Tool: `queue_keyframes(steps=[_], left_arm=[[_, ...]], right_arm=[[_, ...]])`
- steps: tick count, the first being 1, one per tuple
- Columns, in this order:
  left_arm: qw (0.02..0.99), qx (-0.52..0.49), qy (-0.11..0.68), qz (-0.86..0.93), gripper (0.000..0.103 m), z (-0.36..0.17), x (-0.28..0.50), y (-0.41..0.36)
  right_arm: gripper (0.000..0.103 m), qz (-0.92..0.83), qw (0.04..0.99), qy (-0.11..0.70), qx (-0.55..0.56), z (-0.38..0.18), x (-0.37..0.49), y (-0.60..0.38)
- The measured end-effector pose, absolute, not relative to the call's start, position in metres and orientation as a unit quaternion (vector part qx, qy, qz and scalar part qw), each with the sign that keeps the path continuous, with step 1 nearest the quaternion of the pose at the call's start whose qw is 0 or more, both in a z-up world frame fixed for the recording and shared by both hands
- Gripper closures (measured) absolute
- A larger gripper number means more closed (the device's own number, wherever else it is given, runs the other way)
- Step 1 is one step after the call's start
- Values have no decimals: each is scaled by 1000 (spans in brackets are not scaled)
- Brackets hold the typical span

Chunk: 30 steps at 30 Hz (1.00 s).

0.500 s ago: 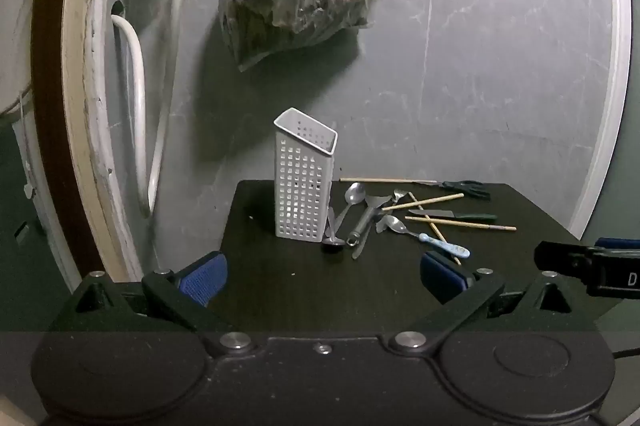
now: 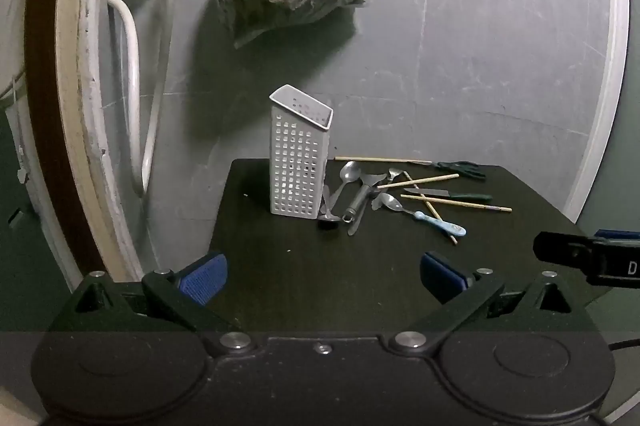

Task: Organize utensils
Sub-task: 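Move both tools toward the white utensil holder on the table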

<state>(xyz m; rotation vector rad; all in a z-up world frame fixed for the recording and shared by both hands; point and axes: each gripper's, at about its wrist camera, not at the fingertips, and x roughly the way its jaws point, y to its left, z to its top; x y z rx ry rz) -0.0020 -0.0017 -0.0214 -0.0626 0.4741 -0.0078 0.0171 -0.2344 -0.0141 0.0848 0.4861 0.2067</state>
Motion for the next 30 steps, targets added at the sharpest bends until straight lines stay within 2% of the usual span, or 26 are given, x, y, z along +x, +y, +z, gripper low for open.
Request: queue_keyframes(steps=[30], left_arm=[[967,-33,254,-11,1,-22,-4,-3]], right_arm=[[0,101,962,250,40,-16,15,-236]])
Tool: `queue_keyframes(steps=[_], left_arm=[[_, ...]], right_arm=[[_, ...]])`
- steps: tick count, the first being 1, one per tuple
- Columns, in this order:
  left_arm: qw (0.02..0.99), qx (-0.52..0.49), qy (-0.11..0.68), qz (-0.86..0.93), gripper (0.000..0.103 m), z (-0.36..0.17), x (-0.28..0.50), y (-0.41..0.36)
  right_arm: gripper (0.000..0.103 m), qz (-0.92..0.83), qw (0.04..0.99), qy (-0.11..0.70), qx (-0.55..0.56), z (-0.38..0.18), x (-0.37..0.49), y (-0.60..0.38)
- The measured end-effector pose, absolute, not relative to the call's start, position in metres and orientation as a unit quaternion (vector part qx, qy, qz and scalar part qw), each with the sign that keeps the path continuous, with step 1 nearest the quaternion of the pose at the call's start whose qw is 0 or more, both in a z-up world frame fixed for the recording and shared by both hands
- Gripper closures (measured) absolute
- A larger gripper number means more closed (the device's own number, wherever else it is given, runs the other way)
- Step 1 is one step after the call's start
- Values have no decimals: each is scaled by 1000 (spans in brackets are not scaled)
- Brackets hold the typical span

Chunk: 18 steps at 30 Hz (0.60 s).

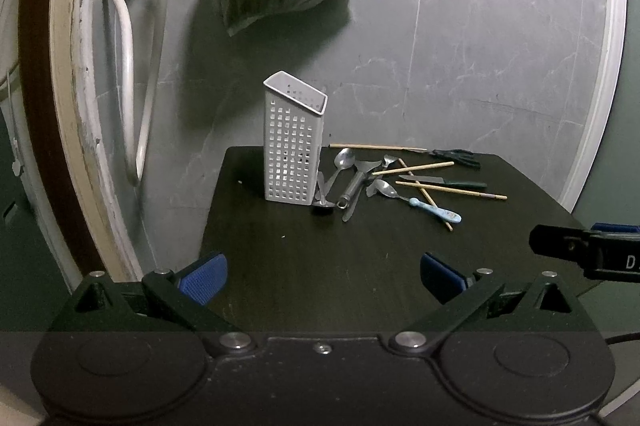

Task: Organize utensils
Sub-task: 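Move both tools toward the white utensil holder on the table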

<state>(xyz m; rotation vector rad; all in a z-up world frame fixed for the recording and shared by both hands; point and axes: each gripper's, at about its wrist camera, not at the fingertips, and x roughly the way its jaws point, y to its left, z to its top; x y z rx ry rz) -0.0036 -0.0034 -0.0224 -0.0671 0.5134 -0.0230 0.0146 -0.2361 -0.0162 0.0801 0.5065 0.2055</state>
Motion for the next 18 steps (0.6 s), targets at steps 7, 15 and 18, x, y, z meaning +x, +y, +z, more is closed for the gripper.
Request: queue_keyframes(steps=[7,15,18], left_arm=[[965,-33,259,-12,1,-23,-4,-4],[964,-31,264,-13,1,-21,0,-5],[964,-30,263,-12,1,-22,0,-5]], right_arm=[[0,99,962,251,39,-18,12,-236],[0,98,962,252,39,-16,13,-237],[0,97,962,252,40,-16,13,-237]])
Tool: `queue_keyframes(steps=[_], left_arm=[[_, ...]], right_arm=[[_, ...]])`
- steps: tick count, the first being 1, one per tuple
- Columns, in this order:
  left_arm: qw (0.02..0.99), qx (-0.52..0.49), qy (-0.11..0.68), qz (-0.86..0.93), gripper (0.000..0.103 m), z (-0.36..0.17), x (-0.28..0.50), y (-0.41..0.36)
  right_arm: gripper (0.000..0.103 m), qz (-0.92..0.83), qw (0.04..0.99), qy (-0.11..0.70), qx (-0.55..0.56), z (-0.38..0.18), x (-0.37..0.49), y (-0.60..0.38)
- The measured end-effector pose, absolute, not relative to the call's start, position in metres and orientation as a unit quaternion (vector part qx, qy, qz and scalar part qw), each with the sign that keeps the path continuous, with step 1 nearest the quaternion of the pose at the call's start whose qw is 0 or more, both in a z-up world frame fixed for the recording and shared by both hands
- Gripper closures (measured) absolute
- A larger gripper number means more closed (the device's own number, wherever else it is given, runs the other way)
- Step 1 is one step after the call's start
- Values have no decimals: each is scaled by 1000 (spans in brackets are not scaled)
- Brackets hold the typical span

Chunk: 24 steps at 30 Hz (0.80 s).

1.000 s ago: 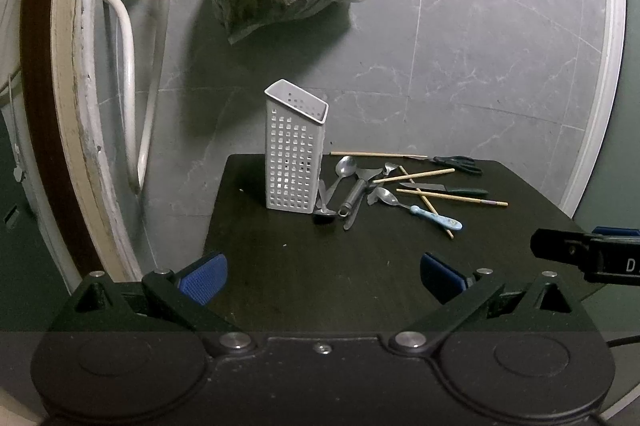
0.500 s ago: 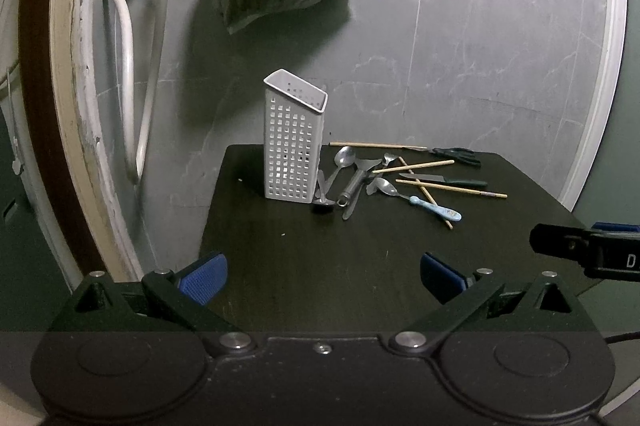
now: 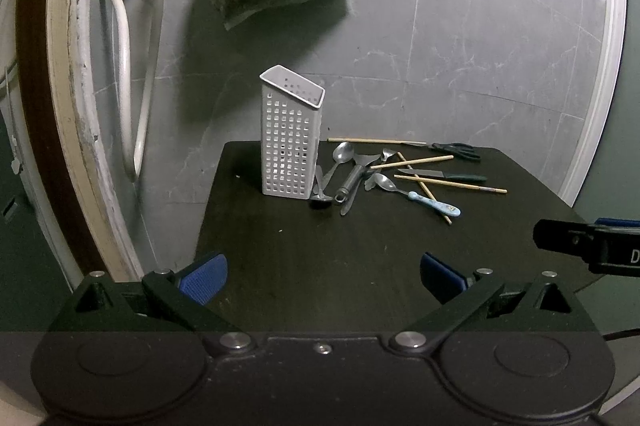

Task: Organize utensils
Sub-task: 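Move both tools toward the white utensil holder on the table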

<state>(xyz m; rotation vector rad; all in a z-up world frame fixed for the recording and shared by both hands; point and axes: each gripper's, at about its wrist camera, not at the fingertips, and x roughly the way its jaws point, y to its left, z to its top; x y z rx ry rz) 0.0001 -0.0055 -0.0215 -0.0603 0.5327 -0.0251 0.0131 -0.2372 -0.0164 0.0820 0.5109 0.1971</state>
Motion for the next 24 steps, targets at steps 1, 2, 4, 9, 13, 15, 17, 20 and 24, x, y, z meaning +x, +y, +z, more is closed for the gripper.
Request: queue_keyframes(steps=[1,2,4,9,13,15,17,20,24], left_arm=[[964,-29,264,-12,1,-22,0,-6],[964,-29,265,-13,1,-22,1,-6],[963,-29,266,-13,1,-22,1,-6],[963,-28,268,-14,1,-21,2,-6],[962,-27,270,-15,1,-22,3,-7],[962,-26,270,-16,1,-23,4,-8],[962,-24,272,-18,1,-24,6,-9],[961,-22,273,-19,1,-24,7,-12],[961,-21,276,-19,1,-25,8,-14]], right_arm=[[0,97,962,253,41,-17,13,-238],[0,97,962,254,42,-17,13,-239],[0,97,961,254,43,-18,13,-240],[0,98,961,256,42,-17,14,-242],[0,97,961,257,43,-17,16,-243],[0,97,960,258,43,-17,16,-245],[0,97,960,259,44,-18,17,-245],[0,95,960,260,46,-17,19,-248],[0,94,959,262,47,-18,20,-250]])
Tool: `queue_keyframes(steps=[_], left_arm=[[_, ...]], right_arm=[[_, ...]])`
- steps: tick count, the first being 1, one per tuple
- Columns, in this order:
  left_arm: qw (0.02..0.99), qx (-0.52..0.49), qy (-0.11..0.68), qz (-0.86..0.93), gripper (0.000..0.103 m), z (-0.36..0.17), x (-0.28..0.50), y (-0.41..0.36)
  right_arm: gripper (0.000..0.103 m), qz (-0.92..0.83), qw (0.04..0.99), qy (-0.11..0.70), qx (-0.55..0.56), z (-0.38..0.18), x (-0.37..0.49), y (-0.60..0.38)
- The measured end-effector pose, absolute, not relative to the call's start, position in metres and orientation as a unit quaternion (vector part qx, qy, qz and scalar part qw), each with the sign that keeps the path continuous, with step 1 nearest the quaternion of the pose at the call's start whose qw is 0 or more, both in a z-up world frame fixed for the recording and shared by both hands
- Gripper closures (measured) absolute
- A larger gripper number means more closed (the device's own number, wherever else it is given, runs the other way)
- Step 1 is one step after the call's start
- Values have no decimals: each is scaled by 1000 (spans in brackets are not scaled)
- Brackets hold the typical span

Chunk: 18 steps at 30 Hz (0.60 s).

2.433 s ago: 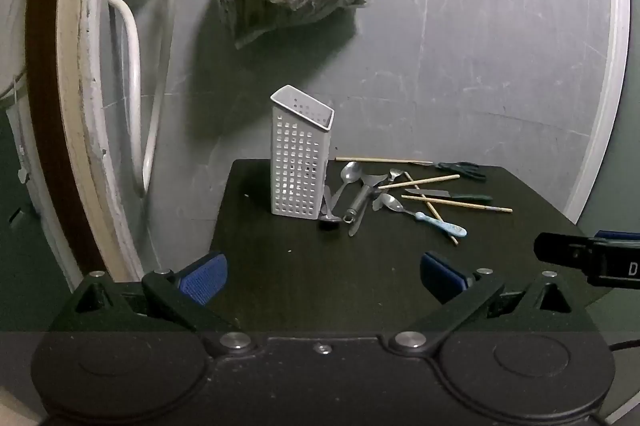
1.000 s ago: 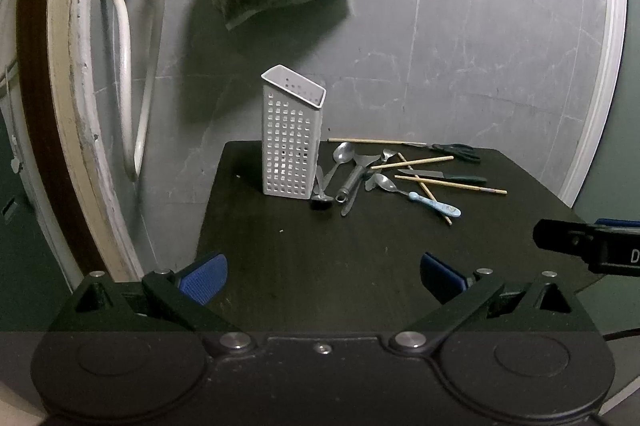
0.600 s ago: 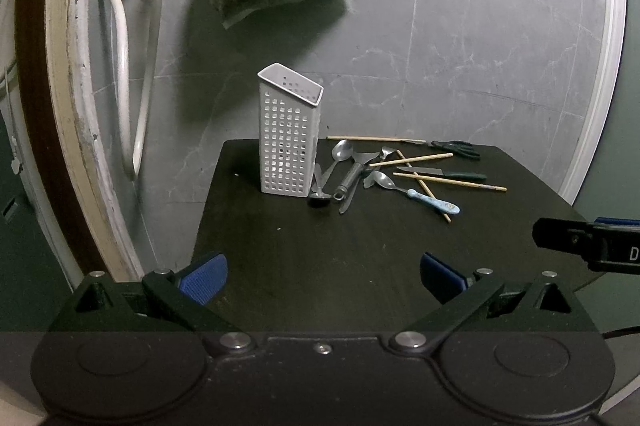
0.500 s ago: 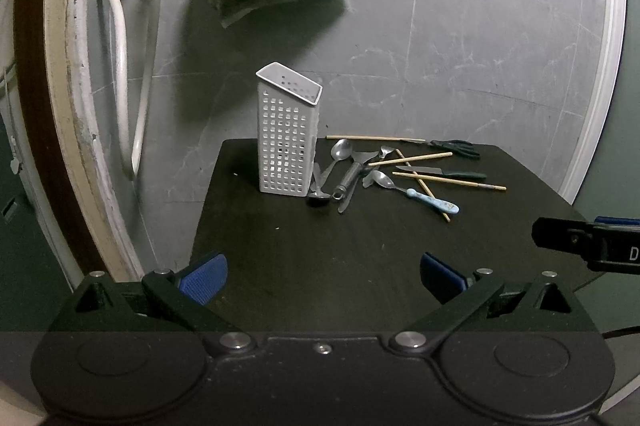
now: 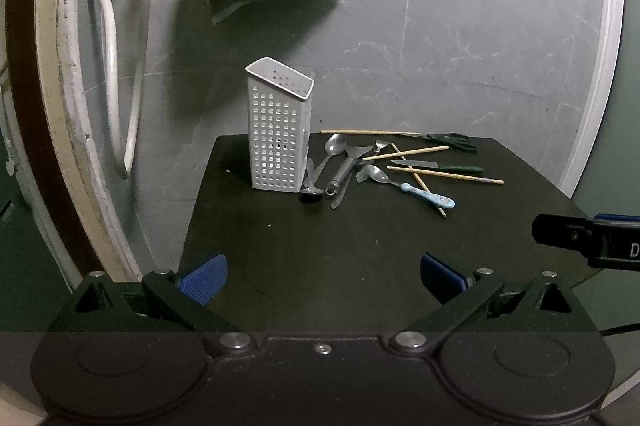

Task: Organize utensils
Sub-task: 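Move both tools toward the white utensil holder on the table, then grasp the white perforated utensil holder with the left tool and lift it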

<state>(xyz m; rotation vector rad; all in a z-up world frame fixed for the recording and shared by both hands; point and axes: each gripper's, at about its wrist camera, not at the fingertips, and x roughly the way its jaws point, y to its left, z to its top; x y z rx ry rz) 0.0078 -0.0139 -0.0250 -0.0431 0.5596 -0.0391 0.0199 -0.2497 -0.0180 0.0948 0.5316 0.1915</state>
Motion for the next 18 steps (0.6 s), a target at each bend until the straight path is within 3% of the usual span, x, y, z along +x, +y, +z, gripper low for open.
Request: queue_keyframes(steps=[18], left_arm=[[958,-19,285,-21,1,-27,17,-15]], right_arm=[[0,92,958,267,50,-18,27,-251]])
